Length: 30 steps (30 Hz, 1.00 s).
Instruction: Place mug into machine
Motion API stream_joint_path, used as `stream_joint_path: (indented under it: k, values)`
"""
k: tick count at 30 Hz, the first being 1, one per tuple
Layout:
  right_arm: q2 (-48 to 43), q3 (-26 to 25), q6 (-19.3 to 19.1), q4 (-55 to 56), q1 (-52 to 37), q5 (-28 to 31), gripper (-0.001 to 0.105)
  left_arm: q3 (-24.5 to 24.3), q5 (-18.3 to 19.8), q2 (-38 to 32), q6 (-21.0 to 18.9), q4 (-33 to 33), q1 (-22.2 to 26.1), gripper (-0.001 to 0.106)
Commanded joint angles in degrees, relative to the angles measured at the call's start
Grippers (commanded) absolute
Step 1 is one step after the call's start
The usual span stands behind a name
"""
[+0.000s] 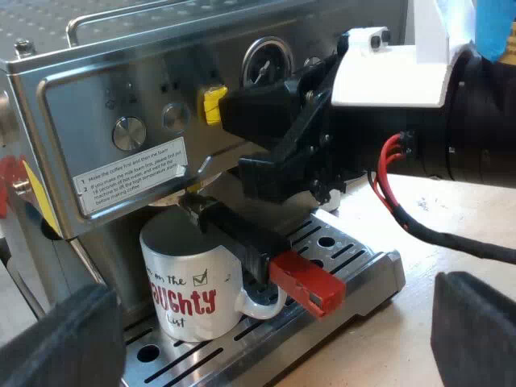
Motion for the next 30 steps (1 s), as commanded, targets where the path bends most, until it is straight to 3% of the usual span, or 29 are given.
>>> stream_joint_path:
  k: [1,6,10,14,16,18,19,20,23,25,30]
  values:
    - [1.2,-0.9,-0.1,-1.7,-3.7,-0.4,0.000,-0.4,0.0,-0.4,-0.1,0.1,-0.2,0.078]
    - [0.8,-0.9,-0.2,-0.4,-2.9,-0.5,0.000,-0.4,0.0,-0.4,-0.1,-0.3,-0.2,0.078]
    - [-2.0,-0.9,-0.2,7.4,0.3,-0.4,0.000,-0.4,0.0,-0.4,-0.1,-0.6,-0.2,0.078]
    - [-7.5,-0.9,6.5,20.1,5.1,-0.5,0.002,-0.4,0.0,-0.4,-0.1,-0.8,-0.2,0.078]
    - [-9.5,-0.9,9.6,24.6,6.8,-0.9,0.011,-0.4,0.0,-0.4,-0.1,-0.8,-0.2,0.078]
    - [-12.4,-0.9,14.2,31.0,7.8,-3.9,0.032,-0.4,0.0,-0.4,-0.1,-0.9,-0.2,0.078]
    - [-12.8,-0.9,14.9,32.0,7.9,-4.8,0.037,-0.4,0.0,-0.4,-0.1,-1.1,-0.2,0.078]
    - [-14.3,-0.9,15.7,34.9,8.2,-6.5,0.051,-0.4,0.0,-0.4,-0.1,-1.4,-0.2,0.078]
    - [-17.3,-0.9,15.5,39.7,8.2,-7.0,0.069,-0.4,0.0,-0.4,-0.1,-2.0,-0.2,0.078]
    - [-18.8,-0.9,14.2,41.8,7.9,-7.5,0.069,-0.4,0.0,-0.4,-0.1,-2.2,-0.2,0.078]
    - [-23.7,-0.9,6.6,44.9,5.9,-10.8,0.068,-1.6,-0.5,2.7,-4.7,-7.1,-0.2,0.078]
